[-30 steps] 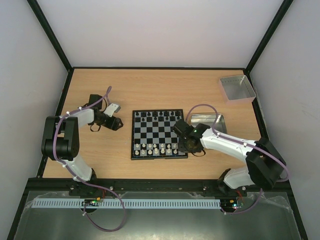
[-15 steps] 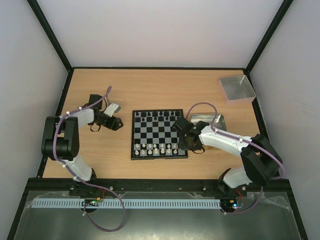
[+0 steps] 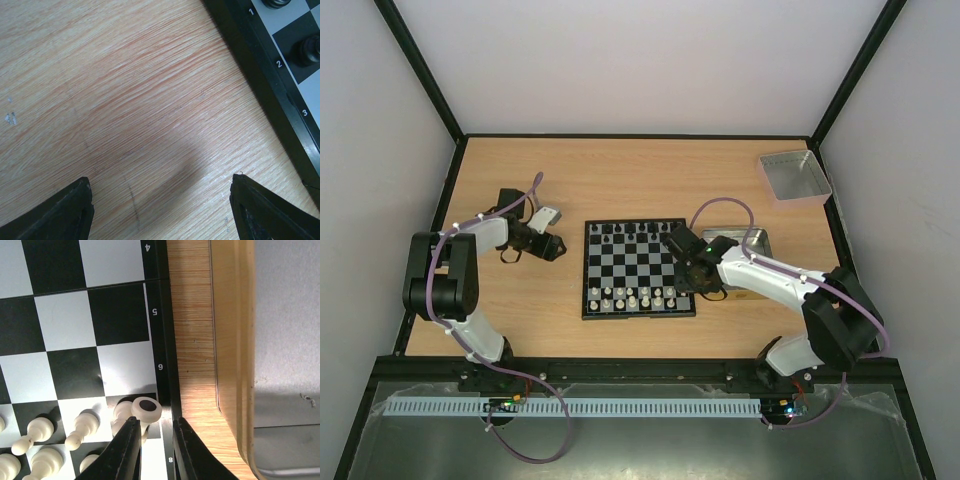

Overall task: Set up the chess pieces on the board
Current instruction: Pick up the chess piece from the chessboard.

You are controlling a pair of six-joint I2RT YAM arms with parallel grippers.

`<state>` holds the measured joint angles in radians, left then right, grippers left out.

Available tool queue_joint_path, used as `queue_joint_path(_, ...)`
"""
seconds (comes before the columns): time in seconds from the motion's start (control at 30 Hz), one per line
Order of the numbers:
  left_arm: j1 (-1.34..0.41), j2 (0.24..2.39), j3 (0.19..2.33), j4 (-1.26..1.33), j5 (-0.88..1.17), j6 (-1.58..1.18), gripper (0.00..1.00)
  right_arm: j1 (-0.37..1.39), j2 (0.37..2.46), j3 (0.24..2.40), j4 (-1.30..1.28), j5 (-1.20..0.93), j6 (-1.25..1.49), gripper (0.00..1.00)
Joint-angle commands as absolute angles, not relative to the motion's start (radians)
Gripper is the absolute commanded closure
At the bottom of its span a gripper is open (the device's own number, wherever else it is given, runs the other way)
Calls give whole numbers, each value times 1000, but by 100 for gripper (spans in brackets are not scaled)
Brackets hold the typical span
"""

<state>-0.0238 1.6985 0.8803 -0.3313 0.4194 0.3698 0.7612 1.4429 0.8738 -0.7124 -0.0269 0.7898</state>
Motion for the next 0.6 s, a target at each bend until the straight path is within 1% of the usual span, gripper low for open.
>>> queue_joint_path(0.0,-25,1773,840,-446,388,356,25,755,1457,898,-727,-14,779,82)
queue_joint_path(0.57,-23,1778,841,-447,389,356,25,733,1499,915,-706,-18,761,83)
